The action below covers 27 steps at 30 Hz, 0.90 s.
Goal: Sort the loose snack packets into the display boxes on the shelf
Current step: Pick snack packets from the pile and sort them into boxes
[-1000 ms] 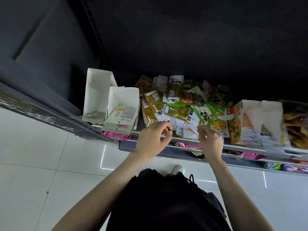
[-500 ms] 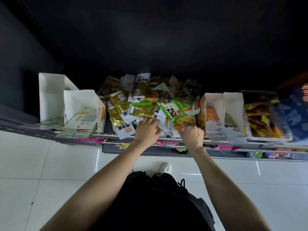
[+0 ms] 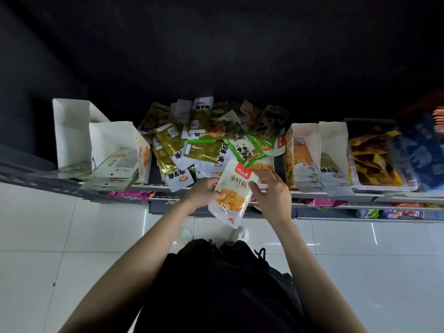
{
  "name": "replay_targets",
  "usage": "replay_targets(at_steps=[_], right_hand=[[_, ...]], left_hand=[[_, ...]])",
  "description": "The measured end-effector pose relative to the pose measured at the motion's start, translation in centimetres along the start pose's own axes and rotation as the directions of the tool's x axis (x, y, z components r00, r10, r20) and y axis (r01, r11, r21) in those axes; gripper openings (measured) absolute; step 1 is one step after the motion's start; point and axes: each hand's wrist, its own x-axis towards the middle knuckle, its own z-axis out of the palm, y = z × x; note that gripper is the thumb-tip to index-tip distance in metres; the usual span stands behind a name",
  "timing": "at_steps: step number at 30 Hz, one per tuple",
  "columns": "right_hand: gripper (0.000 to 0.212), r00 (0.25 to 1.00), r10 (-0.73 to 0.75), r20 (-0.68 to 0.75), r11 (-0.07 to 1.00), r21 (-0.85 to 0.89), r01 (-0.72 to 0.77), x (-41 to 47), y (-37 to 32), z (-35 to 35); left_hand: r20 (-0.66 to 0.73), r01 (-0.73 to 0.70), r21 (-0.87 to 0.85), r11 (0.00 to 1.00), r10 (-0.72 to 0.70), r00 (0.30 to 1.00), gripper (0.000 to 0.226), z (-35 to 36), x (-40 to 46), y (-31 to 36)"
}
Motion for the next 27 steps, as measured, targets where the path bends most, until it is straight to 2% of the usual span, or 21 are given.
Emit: replay_targets(at_steps=[2, 4, 6, 7, 8, 9, 10, 11, 13, 14, 16, 19, 21, 22, 25, 27], right_hand=[[0.056, 0.987, 0.118, 0.108, 0.991, 0.055, -0.125, 0.8, -0.2, -0.3], [0.071, 0.959, 0.119, 0.259, 0.975, 0.153, -0.162, 1.2, -1.9, -0.5], [0.058, 0.941, 0.013, 0.338, 0.972, 0.217, -0.091, 1.6, -4.6, -0.6], [0.045, 0.936, -0.079, 0.344, 0.976, 0.218, 0.002, 1.8, -6.0, -0.4], [0.033, 0.930, -0.173, 0.324, 0.971, 0.214, 0.106, 2.0, -7.7, -0.2], [0.026, 0.927, -0.247, 0.283, 0.961, 0.195, 0.197, 2.2, -9.3, 0.3], [0.025, 0.924, -0.300, 0.236, 0.949, 0.172, 0.264, 2.4, -10.8, 0.9], [0.026, 0.927, -0.318, 0.199, 0.944, 0.159, 0.290, 2.7, -12.3, 1.6], [0.027, 0.941, -0.296, 0.164, 0.941, 0.221, 0.257, 3.3, -15.1, 3.2], [0.026, 0.945, -0.291, 0.152, 0.934, 0.257, 0.246, 3.7, -16.4, 4.0], [0.025, 0.941, -0.329, 0.077, 0.920, 0.249, 0.302, 4.4, -18.3, 5.9], [0.015, 0.861, -0.504, -0.062, 0.861, 0.048, 0.507, 5.2, -21.0, 9.0], [0.006, 0.790, -0.611, -0.055, 0.789, -0.133, 0.600, 5.6, -22.5, 11.1], [0.006, 0.766, -0.643, -0.023, 0.751, -0.214, 0.624, 5.8, -23.1, 12.1], [0.028, 0.705, -0.693, 0.148, 0.610, -0.400, 0.684, 5.8, -24.5, 14.7], [0.023, 0.666, -0.666, 0.337, 0.495, -0.469, 0.732, 5.4, -25.1, 16.0]], left_hand=[[0.034, -0.119, 0.225, 0.967, 0.114, 0.993, 0.034, -2.3, -2.2, -0.2], [0.032, -0.216, 0.395, 0.893, 0.221, 0.975, 0.034, -4.6, -4.6, -0.2], [-0.050, -0.276, 0.494, 0.825, 0.343, 0.938, 0.031, -7.1, -6.9, -0.1], [-0.126, -0.314, 0.562, 0.765, 0.454, 0.882, 0.028, -8.4, -7.9, -0.1], [-0.210, -0.337, 0.636, 0.694, 0.576, 0.790, 0.027, -9.7, -8.6, -0.2], [-0.291, -0.349, 0.694, 0.630, 0.689, 0.664, 0.029, -11.1, -9.2, -0.7], [-0.384, -0.343, 0.713, 0.611, 0.750, 0.538, 0.030, -12.3, -9.7, -1.3], [-0.493, -0.334, 0.679, 0.654, 0.743, 0.452, 0.029, -13.4, -10.2, -1.9], [-0.679, -0.296, 0.554, 0.778, 0.628, 0.380, 0.032, -15.5, -11.3, -3.6], [-0.729, -0.249, 0.499, 0.830, 0.558, 0.397, 0.035, -16.4, -11.7, -4.7], [-0.700, -0.160, 0.506, 0.848, 0.512, 0.498, 0.040, -17.8, -12.4, -7.0], [-0.461, -0.104, 0.710, 0.696, 0.572, 0.678, 0.060, -18.6, -12.9, -9.9], [-0.384, -0.058, 0.784, 0.618, 0.556, 0.737, 0.058, -18.6, -12.5, -11.5], [-0.380, -0.041, 0.798, 0.601, 0.556, 0.739, 0.049, -18.6, -12.2, -12.0], [-0.413, -0.031, 0.802, 0.596, 0.591, 0.693, 0.029, -18.6, -11.6, -12.4], [-0.428, -0.045, 0.796, 0.604, 0.614, 0.663, 0.021, -18.6, -11.4, -12.4]])
